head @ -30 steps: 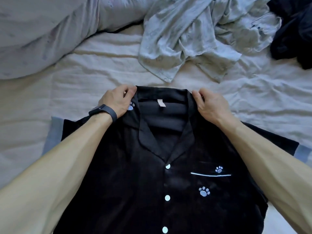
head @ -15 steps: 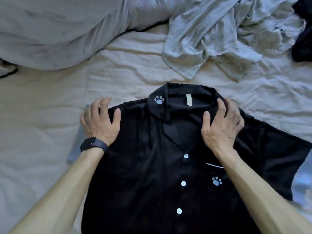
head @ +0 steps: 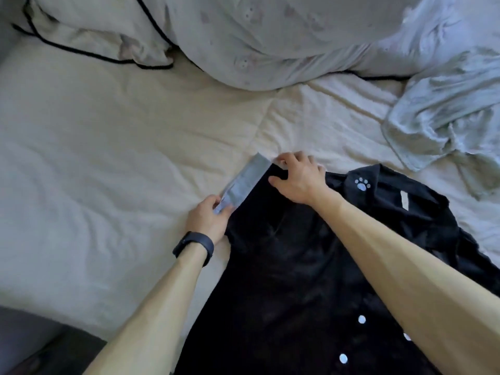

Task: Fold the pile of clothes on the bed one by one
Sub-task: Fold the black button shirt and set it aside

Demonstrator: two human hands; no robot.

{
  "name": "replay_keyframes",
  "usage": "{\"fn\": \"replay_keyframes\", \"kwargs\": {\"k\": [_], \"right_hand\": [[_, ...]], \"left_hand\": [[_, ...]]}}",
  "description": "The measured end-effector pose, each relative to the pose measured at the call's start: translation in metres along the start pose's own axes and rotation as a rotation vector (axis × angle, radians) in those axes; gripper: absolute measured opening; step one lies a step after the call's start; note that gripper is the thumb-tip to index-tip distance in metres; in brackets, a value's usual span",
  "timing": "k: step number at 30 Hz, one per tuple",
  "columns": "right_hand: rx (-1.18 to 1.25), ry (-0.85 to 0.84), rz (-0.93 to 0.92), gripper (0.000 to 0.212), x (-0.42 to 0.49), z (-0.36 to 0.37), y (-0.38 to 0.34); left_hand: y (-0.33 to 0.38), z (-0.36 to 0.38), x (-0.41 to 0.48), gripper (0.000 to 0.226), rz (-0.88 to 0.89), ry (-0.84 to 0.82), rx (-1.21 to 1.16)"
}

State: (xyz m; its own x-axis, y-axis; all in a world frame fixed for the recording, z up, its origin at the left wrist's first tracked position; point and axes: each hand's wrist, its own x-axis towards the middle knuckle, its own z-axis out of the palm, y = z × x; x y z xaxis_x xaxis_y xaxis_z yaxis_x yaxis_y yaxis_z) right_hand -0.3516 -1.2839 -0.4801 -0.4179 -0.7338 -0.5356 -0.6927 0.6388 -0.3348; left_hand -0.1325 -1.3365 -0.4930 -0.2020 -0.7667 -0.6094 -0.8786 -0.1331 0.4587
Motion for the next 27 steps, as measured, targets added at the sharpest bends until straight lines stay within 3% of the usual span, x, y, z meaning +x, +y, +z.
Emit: {"fn": "replay_keyframes", "kwargs": {"k": [3, 5, 9, 13, 16, 18, 21, 24, 27], "right_hand": [[0.02, 0.016, -0.046, 0.018, 0.031, -0.007, -0.027], [0.1, 0.078, -0.104, 0.012, 0.041, -0.003, -0.048], [0.069, 0.128, -0.217, 0.02, 0.043, 0.023, -0.074], [0.287, 0.315, -0.04, 0.027, 0.02, 0.029, -0.065], [0.043, 0.216, 0.032, 0.032, -0.004, 0.034, -0.043], [-0.09, 0.179, -0.009, 0.03, -0.009, 0.039, -0.035], [0.003, 0.238, -0.101, 0.024, -0.004, 0.04, -0.052], [0.082, 0.245, -0.188, 0.023, -0.003, 0.04, -0.064], [0.178, 0.357, -0.062, 0.028, -0.018, 0.028, -0.041]], "left_hand": [[-0.022, -0.015, 0.002, 0.031, 0.044, 0.078, 0.01], [-0.038, -0.024, 0.0, 0.033, 0.02, 0.11, 0.037], [-0.05, -0.028, -0.003, 0.026, -0.045, 0.083, 0.071], [-0.042, -0.032, -0.004, 0.022, -0.098, 0.036, 0.146], [-0.041, -0.037, -0.008, 0.021, -0.111, -0.012, 0.134], [-0.04, -0.04, -0.01, 0.024, -0.115, -0.038, 0.107], [-0.042, -0.044, -0.008, 0.024, -0.097, -0.04, 0.137], [-0.045, -0.046, -0.009, 0.008, -0.09, -0.006, 0.206], [-0.034, -0.043, -0.008, 0.035, 0.029, 0.112, 0.298]]}}
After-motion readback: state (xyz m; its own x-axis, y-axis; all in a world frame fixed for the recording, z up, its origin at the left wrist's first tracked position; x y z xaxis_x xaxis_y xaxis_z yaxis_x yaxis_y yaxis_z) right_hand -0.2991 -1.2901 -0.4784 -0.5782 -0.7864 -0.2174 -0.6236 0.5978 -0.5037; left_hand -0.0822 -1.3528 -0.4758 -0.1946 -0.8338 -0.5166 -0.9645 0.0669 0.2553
